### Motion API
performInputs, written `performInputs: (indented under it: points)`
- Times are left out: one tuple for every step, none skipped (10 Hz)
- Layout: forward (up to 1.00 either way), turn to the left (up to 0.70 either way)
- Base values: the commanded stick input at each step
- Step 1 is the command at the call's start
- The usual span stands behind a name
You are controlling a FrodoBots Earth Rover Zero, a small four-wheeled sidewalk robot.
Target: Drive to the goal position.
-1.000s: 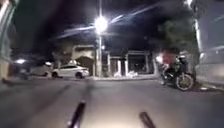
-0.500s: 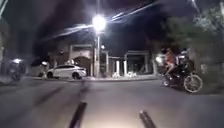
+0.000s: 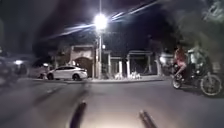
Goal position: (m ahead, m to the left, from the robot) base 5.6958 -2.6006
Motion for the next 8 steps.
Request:
performInputs:
  points:
    - [1.00, -0.38]
    - [1.00, -0.38]
    - [1.00, -0.38]
    - [1.00, -0.38]
    - [1.00, -0.38]
    - [1.00, -0.38]
    - [1.00, -0.38]
    - [1.00, -0.38]
